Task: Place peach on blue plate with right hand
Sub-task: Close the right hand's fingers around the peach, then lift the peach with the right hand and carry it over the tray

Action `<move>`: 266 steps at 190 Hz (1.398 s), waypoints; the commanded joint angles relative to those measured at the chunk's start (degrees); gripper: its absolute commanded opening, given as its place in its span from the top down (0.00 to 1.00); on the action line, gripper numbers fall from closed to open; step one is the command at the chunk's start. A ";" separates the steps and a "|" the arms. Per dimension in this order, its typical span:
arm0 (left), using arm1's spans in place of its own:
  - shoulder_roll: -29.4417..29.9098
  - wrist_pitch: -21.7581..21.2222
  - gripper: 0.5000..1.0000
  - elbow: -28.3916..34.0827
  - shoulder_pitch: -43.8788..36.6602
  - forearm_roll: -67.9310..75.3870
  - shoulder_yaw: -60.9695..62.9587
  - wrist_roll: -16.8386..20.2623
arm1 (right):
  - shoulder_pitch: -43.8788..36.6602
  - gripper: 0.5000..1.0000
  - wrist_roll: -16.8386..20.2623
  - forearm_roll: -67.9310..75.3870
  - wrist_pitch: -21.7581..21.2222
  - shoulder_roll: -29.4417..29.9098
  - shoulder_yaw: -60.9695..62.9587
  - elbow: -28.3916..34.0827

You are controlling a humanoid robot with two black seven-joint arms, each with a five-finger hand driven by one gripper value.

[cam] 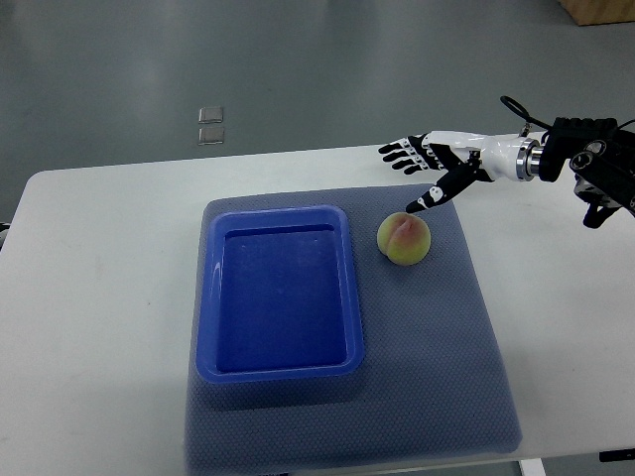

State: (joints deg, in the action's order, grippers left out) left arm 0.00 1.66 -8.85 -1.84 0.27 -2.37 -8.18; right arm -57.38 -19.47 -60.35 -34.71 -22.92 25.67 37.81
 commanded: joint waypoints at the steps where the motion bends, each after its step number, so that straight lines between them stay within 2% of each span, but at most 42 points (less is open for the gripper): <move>1: 0.00 0.01 0.00 -0.12 0.00 0.00 0.00 -0.08 | -0.54 0.14 -2.24 -8.38 -0.29 -1.51 -0.27 3.24; 25: 0.00 0.01 0.00 -0.12 0.00 0.00 0.00 -0.08 | -0.89 0.14 -3.38 -17.43 -0.18 -1.69 -2.91 6.05; 47: 0.00 0.01 0.00 -0.03 0.00 0.00 0.00 -0.08 | -0.89 0.14 -3.47 -19.72 0.78 -1.60 -4.14 6.22; 48: 0.00 0.01 0.00 -0.03 0.00 0.00 0.00 -0.08 | -0.98 0.14 -3.47 -20.59 2.52 -1.51 -4.92 6.22; 73: 0.00 0.01 0.00 -0.12 0.00 0.00 0.00 -0.08 | -0.80 0.14 -3.47 -21.30 9.30 -0.90 -8.00 6.22; 104: 0.00 0.01 0.00 -0.12 0.00 0.00 0.00 -0.08 | -0.80 0.14 -3.47 -21.48 13.70 -0.63 -12.84 5.87; 189: 0.00 0.09 0.00 -0.21 0.00 0.00 0.00 -0.08 | -0.45 0.17 -3.38 -21.48 15.72 1.21 -12.93 5.52; 200: 0.00 0.09 0.00 -0.21 0.00 0.00 0.00 -0.08 | -0.37 0.28 -3.38 -21.57 16.16 1.48 -13.02 5.43; 209: 0.00 0.09 0.00 -0.21 0.00 0.00 0.00 -0.08 | -0.37 0.28 -3.38 -21.57 16.16 1.48 -13.02 5.43; 210: 0.00 0.09 0.00 -0.21 0.00 0.00 0.00 -0.08 | -0.37 0.36 -3.29 -21.57 16.16 1.57 -13.10 5.43; 222: 0.00 0.09 0.00 -0.29 0.00 0.00 0.00 -0.08 | -0.54 0.46 -3.29 -21.57 16.25 1.48 -13.81 5.43; 241: 0.00 0.09 0.00 -0.21 0.00 0.00 0.00 -0.08 | -0.80 0.76 -3.38 -21.57 16.16 1.30 -14.51 5.43; 249: 0.00 0.09 0.00 -0.29 0.00 0.00 0.00 -0.08 | -0.89 0.82 -3.38 -21.57 16.16 1.21 -14.51 5.43; 256: 0.00 0.09 0.00 -0.29 0.00 0.00 0.00 -0.08 | -1.07 0.92 -3.38 -21.57 16.16 1.13 -14.51 5.43; 266: 0.00 0.09 0.00 -0.29 0.00 0.00 0.00 -0.08 | -1.95 0.98 -3.47 -21.48 16.08 1.21 -14.33 5.52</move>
State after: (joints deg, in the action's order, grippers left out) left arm 0.00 1.76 -9.14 -1.85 0.26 -2.37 -8.26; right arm -58.28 -22.78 -81.91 -18.49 -21.66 11.22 43.24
